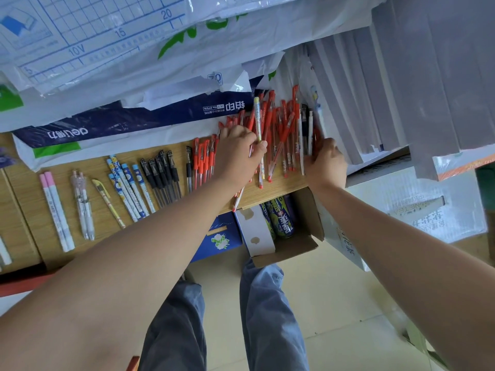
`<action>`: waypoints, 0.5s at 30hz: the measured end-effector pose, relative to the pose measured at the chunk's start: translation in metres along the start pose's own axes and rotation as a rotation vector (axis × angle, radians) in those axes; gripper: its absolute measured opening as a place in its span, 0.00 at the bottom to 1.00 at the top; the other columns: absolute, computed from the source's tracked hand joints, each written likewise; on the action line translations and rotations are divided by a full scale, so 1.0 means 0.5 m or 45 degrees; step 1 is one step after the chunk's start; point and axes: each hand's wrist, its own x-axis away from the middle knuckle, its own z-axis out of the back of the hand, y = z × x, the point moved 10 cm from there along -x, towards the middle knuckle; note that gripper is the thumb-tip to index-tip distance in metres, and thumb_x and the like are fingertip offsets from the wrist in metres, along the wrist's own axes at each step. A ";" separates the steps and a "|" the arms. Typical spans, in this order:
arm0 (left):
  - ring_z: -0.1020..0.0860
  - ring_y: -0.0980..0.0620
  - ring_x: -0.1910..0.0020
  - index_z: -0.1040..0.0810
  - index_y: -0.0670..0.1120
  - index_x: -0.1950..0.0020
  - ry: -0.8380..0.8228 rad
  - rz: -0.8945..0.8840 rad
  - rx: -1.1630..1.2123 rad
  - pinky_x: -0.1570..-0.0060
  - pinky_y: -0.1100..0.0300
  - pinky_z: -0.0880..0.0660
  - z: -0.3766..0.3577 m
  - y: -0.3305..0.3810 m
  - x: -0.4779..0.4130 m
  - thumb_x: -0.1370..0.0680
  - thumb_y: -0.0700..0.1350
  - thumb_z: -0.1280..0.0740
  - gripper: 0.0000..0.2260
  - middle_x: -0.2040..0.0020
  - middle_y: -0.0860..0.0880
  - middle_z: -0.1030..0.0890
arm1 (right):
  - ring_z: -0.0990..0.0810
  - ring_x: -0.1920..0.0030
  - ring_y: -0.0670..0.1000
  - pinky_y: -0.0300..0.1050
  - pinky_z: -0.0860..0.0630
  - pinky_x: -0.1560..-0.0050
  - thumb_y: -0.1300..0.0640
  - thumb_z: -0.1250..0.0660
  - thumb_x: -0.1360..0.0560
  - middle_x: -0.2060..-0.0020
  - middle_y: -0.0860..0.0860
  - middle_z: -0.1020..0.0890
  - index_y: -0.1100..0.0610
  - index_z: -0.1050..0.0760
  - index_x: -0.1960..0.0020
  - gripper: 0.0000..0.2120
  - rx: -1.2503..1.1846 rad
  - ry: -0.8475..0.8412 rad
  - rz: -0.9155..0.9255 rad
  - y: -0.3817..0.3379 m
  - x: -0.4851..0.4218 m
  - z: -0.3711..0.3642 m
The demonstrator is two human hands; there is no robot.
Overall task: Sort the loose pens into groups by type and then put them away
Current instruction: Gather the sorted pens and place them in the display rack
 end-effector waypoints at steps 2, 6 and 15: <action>0.29 0.45 0.47 0.21 0.39 0.54 -0.006 0.006 0.040 0.42 0.56 0.40 -0.002 -0.003 0.004 0.20 0.50 0.38 0.14 0.51 0.45 0.24 | 0.21 0.48 0.62 0.52 0.25 0.53 0.62 0.36 0.23 0.48 0.61 0.21 0.66 0.31 0.41 0.12 0.119 -0.019 0.017 -0.003 -0.009 -0.014; 0.28 0.49 0.60 0.29 0.44 0.63 -0.083 0.057 0.180 0.61 0.55 0.32 -0.013 -0.025 0.017 0.19 0.49 0.39 0.14 0.59 0.47 0.23 | 0.20 0.50 0.62 0.51 0.24 0.53 0.57 0.32 0.24 0.51 0.61 0.19 0.65 0.26 0.46 0.12 0.143 -0.016 0.062 -0.017 -0.021 -0.014; 0.31 0.51 0.72 0.26 0.40 0.60 -0.227 0.139 0.311 0.71 0.57 0.35 -0.024 -0.040 0.039 0.18 0.48 0.40 0.15 0.67 0.44 0.22 | 0.25 0.63 0.55 0.41 0.33 0.63 0.57 0.34 0.27 0.64 0.54 0.23 0.62 0.23 0.53 0.08 -0.069 -0.078 -0.005 -0.016 -0.022 -0.012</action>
